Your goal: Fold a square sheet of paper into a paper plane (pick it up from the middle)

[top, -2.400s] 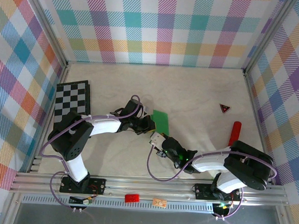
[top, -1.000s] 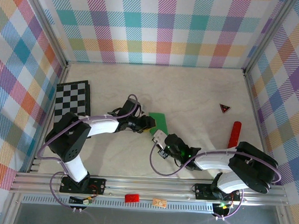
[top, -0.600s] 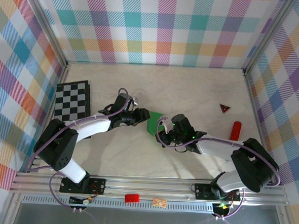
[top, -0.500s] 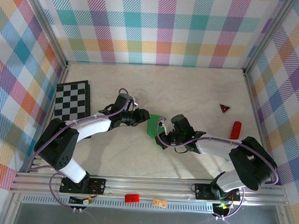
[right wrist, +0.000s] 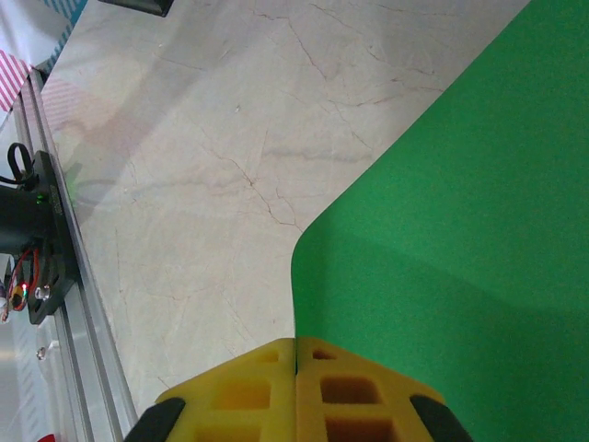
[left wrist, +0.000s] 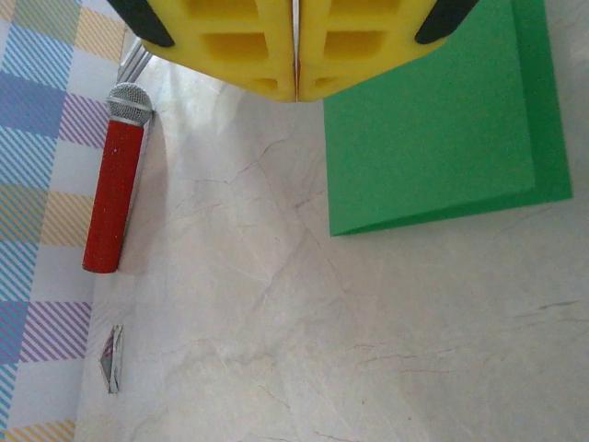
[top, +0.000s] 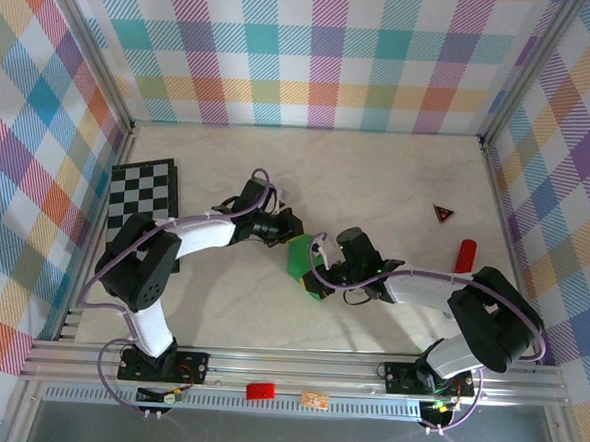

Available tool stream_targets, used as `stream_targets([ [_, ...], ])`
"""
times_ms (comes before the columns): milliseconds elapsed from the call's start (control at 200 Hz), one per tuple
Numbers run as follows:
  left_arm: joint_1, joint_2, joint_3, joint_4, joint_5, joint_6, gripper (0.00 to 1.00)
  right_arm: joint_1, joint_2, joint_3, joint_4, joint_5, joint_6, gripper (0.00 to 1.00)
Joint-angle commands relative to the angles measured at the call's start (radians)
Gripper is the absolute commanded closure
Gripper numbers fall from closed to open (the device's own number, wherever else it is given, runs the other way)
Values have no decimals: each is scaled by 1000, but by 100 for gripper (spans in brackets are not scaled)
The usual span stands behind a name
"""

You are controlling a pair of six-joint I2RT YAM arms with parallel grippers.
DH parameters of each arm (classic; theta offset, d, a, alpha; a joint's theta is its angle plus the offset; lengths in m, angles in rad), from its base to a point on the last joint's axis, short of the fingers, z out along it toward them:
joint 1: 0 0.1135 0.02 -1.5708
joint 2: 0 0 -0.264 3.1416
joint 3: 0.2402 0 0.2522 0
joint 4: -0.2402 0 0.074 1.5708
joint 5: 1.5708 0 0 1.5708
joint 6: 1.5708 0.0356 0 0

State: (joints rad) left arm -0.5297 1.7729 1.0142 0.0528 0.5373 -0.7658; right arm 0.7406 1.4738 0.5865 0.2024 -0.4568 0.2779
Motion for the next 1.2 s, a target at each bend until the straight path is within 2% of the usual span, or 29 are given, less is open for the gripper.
stream_targets([
  [0, -11, 43, 47, -33, 39, 30, 91, -3, 1, -19, 34, -35, 15, 95],
  [325, -48, 156, 153, -226, -12, 155, 98, -3, 41, -15, 51, -49, 32, 95],
  [670, -63, 230, 151, -266, -49, 203, 100, -10, 82, 10, 45, -75, 33, 96],
  [925, -70, 230, 146, -285, -79, 217, 100, -73, 135, 38, 31, -139, 39, 95],
  [1195, -70, 228, 147, -283, -82, 219, 100, -116, 148, 54, 7, -142, 28, 95],
])
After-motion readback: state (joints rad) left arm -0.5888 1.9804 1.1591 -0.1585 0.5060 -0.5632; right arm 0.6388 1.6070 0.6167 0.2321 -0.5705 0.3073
